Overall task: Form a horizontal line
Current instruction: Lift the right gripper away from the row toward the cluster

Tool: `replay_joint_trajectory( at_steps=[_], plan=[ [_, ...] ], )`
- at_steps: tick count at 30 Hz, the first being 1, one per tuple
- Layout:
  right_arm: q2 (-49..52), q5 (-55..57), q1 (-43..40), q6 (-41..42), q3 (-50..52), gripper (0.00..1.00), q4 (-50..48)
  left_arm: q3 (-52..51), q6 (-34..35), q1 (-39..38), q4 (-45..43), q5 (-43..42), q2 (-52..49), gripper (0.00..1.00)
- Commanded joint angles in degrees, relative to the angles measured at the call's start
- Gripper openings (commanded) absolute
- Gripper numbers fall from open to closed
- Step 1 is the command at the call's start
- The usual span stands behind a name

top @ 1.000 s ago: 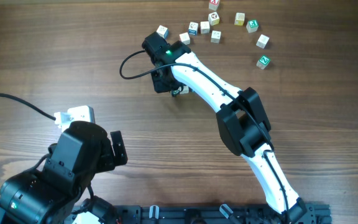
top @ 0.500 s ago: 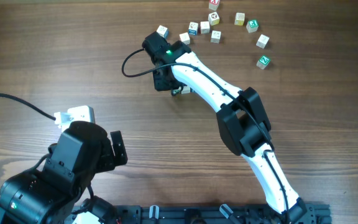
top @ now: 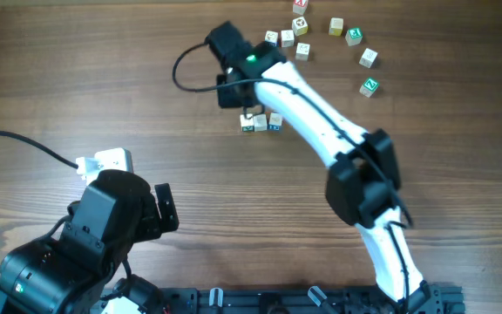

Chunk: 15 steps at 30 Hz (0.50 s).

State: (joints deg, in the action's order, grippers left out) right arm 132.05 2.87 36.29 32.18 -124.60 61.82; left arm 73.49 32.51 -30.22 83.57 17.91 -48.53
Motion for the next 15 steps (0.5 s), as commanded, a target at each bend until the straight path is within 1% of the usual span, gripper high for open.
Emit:
replay_joint_trajectory(
  at_steps=[1,3,7,11,15],
  plan=[
    [-3.06,5.09,-4.26,6.43,-1.51,0.05,3.87,-0.22,0.98,0.35,-0.15,-0.31,0.11,1.00],
    [-2.99,5.03,-6.49,8.74,-1.11,0.04,6.34,-0.22,0.98,0.35,-0.13,-0.31,0.11,1.00],
    [-2.80,5.07,-10.01,8.22,-0.52,0.05,8.24,-0.22,0.98,0.35,-0.13,-0.31,0.11,1.00],
    [-2.01,5.18,-11.34,6.84,-0.50,0.04,8.90,-0.22,0.98,0.35,-0.15,-0.31,0.11,1.00],
    [-0.26,5.20,-12.55,8.94,3.67,0.05,8.98,-0.22,0.98,0.35,-0.13,-0.31,0.11,1.00]
  ],
)
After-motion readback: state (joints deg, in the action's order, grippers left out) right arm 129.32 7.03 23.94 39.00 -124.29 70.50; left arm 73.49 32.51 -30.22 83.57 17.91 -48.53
